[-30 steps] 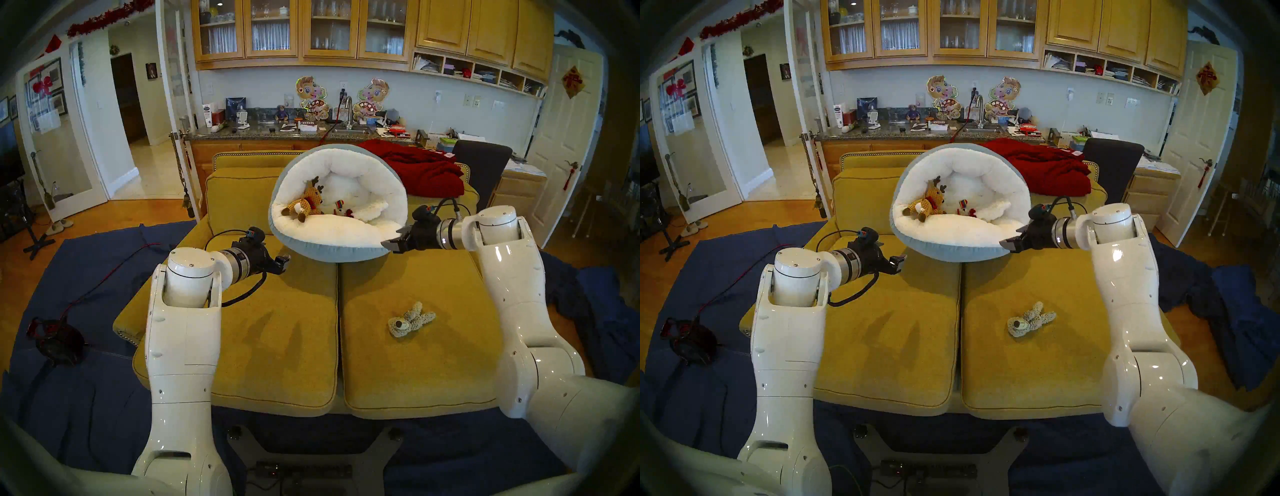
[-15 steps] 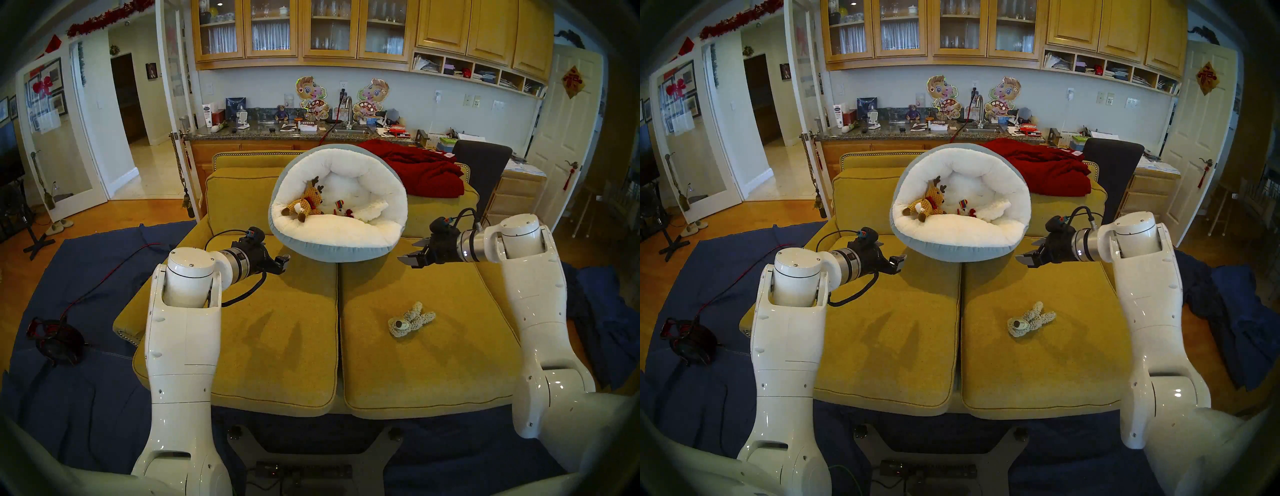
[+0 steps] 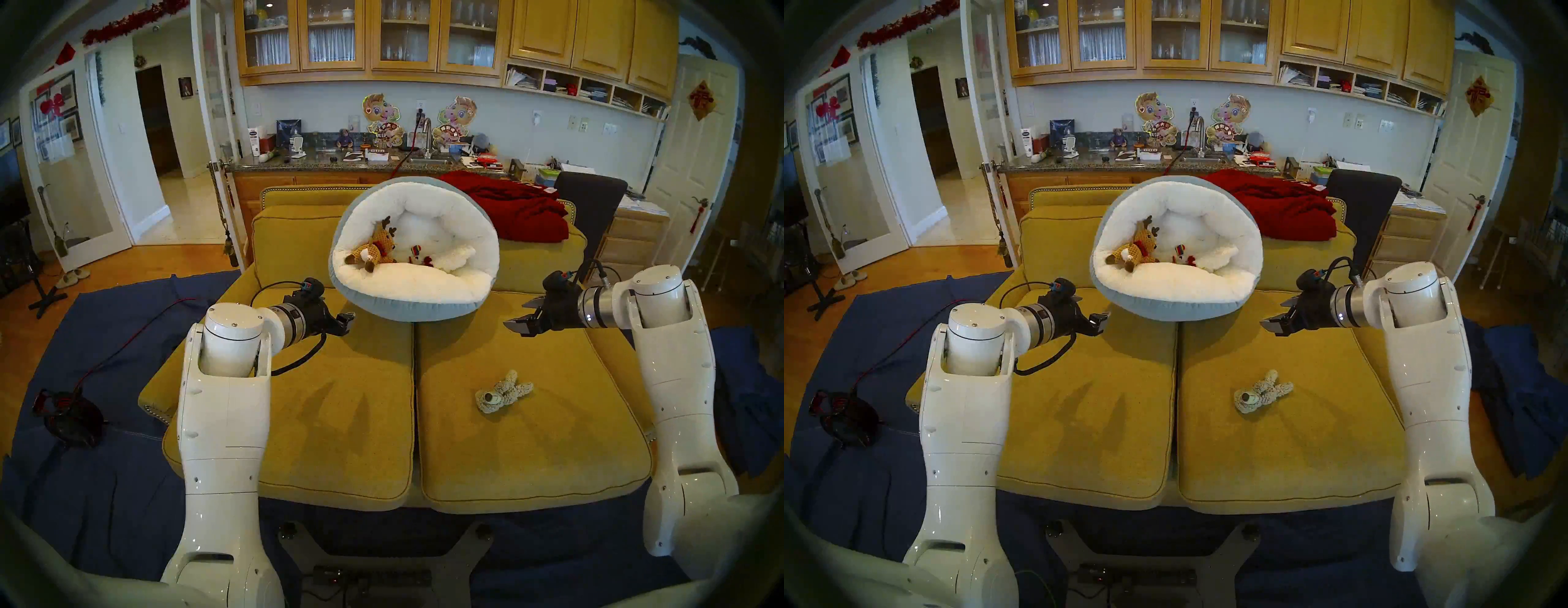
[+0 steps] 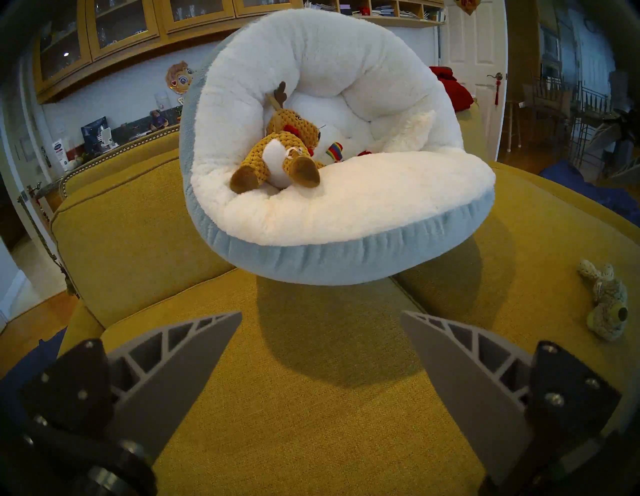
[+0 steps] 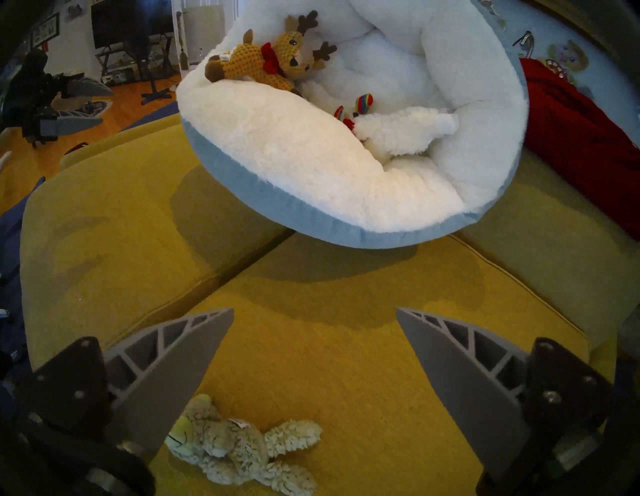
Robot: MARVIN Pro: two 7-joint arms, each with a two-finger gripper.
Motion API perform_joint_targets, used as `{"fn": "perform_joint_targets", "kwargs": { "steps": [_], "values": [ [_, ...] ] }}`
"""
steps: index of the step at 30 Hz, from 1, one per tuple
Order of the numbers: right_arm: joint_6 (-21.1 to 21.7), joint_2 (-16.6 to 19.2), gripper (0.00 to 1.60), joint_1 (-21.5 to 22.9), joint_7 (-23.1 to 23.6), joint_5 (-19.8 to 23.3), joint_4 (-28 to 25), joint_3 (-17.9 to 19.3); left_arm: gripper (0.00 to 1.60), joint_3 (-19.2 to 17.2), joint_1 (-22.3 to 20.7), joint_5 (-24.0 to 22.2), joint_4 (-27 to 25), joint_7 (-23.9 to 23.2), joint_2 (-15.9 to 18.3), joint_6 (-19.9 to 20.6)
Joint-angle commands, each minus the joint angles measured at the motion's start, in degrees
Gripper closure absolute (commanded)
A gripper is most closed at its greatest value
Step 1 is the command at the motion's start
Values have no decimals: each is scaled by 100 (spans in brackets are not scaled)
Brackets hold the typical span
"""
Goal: Put toys into dog bed
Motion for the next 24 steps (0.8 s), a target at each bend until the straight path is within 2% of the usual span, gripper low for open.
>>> {"fn": "perform_joint_targets", "kwargs": {
  "steps": [1, 9, 15, 20, 21, 22, 24],
  "values": [
    [289, 209, 0, -246, 315, 129, -708, 118, 0, -10, -218, -42, -179, 15, -10, -34],
    [654, 302, 0, -596, 32, 277, -1221, 157, 0, -13, -222, -46, -183, 15, -12, -33],
    [1235, 392, 0, -1029, -120, 422, -1682, 58, 0, -15, -225, -50, -187, 15, -13, -32],
    [1654, 504, 0, -1352, -616, 674, -1983, -35, 0, -16, -226, -52, -189, 15, -14, -32],
    [1800, 526, 0, -1501, -635, 669, -2216, -6, 0, -16, -226, -53, -190, 16, -14, -32],
    [1816, 571, 0, -1490, -842, 823, -2146, -82, 0, -16, -226, -53, -190, 16, -14, -32],
    [1952, 619, 0, -1635, -997, 987, -2330, -118, 0, -15, -225, -53, -189, 16, -14, -32]
  ]
}}
